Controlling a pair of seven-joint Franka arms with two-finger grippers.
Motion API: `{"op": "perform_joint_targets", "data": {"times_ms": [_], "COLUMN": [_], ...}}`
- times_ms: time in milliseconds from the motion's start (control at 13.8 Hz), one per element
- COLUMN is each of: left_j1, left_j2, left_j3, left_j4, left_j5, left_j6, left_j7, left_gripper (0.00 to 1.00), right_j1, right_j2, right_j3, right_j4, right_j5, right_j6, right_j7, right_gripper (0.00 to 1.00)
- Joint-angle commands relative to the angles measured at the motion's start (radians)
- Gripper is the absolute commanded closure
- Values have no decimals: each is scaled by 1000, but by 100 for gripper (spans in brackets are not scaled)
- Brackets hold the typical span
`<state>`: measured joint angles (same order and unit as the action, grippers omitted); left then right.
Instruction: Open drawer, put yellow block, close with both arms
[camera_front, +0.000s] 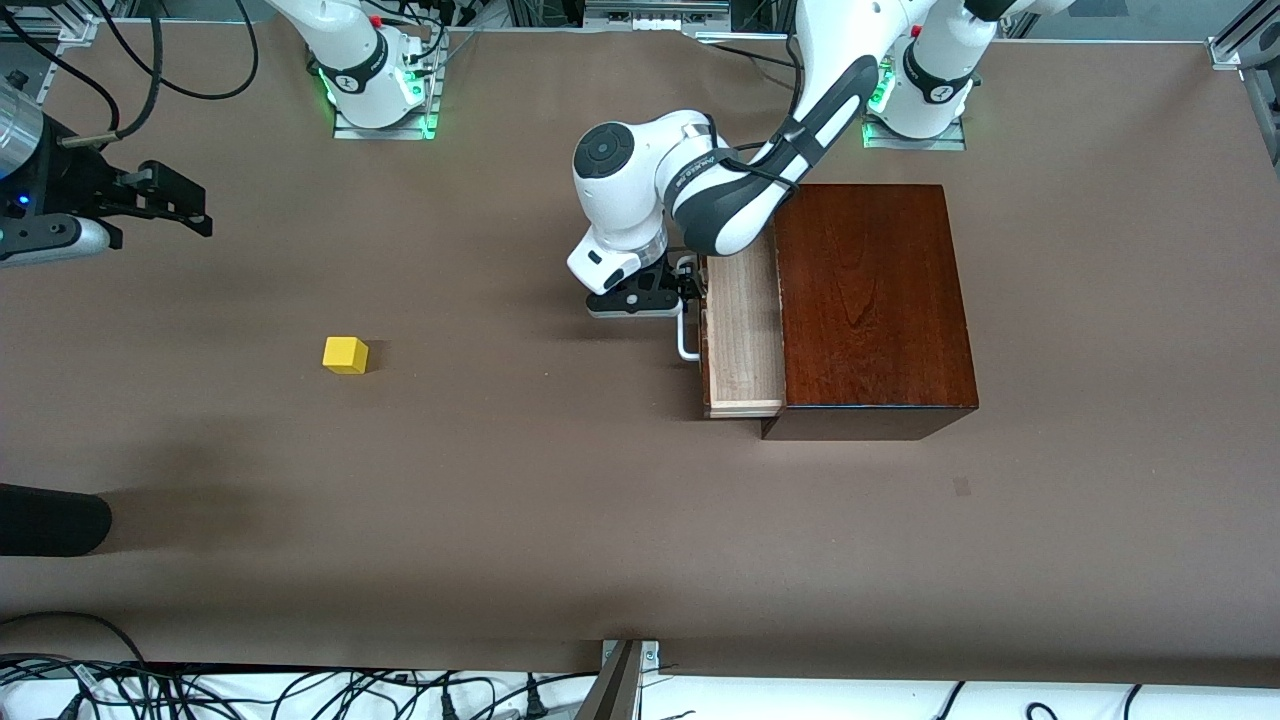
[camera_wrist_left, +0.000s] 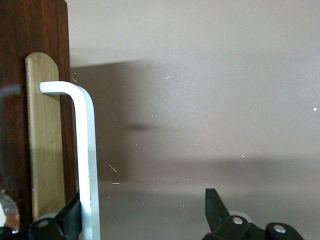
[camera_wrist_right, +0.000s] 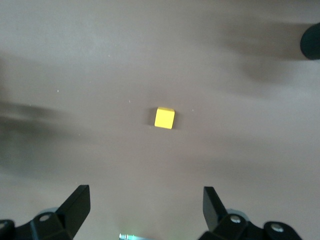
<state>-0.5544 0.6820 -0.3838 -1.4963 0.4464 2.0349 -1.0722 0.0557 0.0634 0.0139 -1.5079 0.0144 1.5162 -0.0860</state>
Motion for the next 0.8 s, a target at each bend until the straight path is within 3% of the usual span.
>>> {"op": "perform_joint_targets", "data": {"times_ms": [0, 218, 508, 726], "left_j1": [-10, 7, 80, 172], "left_j2": [21, -27, -145, -225], "left_j3": [-3, -3, -6, -6], "left_j4": [47, 47, 54, 88], "left_j5": [-22, -26, -118, -190], "left_j6": [31, 15, -105, -250], "left_j7": [8, 21, 27, 223], "left_gripper": [0, 0, 0, 0], "right_j1": [3, 1, 3, 27], "right_j2": [39, 114, 183, 185], "right_j3": [0, -2, -2, 0], "right_j4": [29, 31, 31, 3], "right_j5": [7, -2, -4, -10], "right_j6": [13, 10, -4, 18], "right_j7": [-6, -14, -17, -8], "right_gripper": [0, 0, 0, 0]}}
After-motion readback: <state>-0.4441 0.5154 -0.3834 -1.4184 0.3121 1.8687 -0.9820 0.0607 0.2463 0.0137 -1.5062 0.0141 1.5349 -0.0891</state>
